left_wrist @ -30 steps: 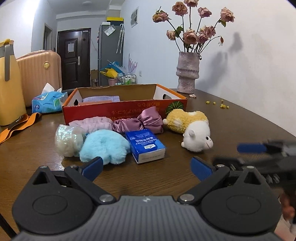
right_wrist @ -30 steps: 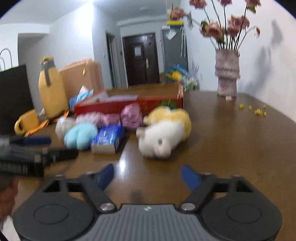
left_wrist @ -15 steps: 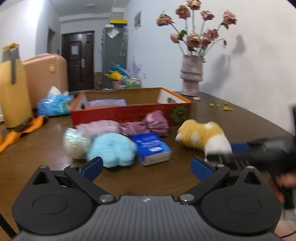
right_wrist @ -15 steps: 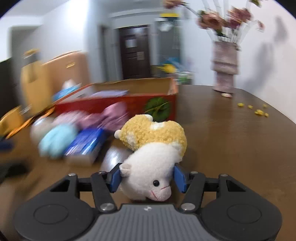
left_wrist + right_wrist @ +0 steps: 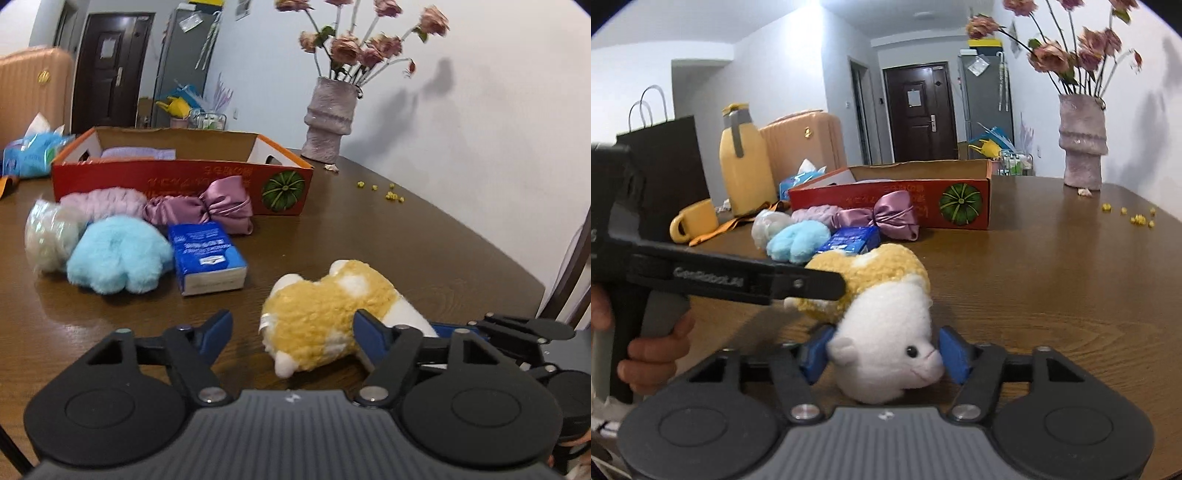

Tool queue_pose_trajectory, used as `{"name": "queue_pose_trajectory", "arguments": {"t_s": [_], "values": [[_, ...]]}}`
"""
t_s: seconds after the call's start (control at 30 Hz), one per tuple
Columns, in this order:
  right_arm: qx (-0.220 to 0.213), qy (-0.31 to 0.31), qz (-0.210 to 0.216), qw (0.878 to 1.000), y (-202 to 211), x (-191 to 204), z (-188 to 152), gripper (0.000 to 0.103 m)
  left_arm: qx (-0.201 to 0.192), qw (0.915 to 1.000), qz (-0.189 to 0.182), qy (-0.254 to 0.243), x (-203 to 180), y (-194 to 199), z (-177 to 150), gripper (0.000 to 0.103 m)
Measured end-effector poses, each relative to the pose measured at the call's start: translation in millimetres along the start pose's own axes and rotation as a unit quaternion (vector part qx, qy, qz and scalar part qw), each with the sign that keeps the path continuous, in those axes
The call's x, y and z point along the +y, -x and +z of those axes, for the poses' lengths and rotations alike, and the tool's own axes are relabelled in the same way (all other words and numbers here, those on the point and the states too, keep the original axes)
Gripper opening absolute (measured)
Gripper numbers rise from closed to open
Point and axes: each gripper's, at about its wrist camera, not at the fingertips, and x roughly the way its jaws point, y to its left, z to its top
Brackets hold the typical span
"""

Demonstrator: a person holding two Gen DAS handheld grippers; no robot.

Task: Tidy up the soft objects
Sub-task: 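Carry the plush sheep into the box and open the right gripper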

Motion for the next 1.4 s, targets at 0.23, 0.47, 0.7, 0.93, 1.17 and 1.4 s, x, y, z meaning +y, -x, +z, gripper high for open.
{"name": "queue_pose_trajectory", "arguments": {"t_s": [0.23,0.47,0.7,0.93,1.17,1.4], "values": [[0.005,-0.003,0.007,1.000,-7,5,12,0.049,-0.019,0.9997,-0.017,-0.004,1,2,12,0.047],[-0.042,0.015,-0.005,0.999,-40,-17,117,0.049,-0.046,0.9982,-0.033,-0.020,32,-41,138,0.048],[0.024,0.014,-0.061,0.998,-189,-56,233,0.048,0.016,0.9996,-0.014,0.017,106,-183,243,0.050],[0.120,0.023,-0.134,0.983,-312,-79,262,0.051,0.057,0.9978,0.033,0.002,137,-258,262,0.049],[0.136,0.036,-0.160,0.977,-327,-77,254,0.063,0.030,0.9978,0.058,-0.015,142,-233,266,0.053],[0.088,0.045,-0.155,0.983,-263,-68,295,0.071,-0.015,0.9941,0.097,-0.045,131,-153,288,0.065]]}}
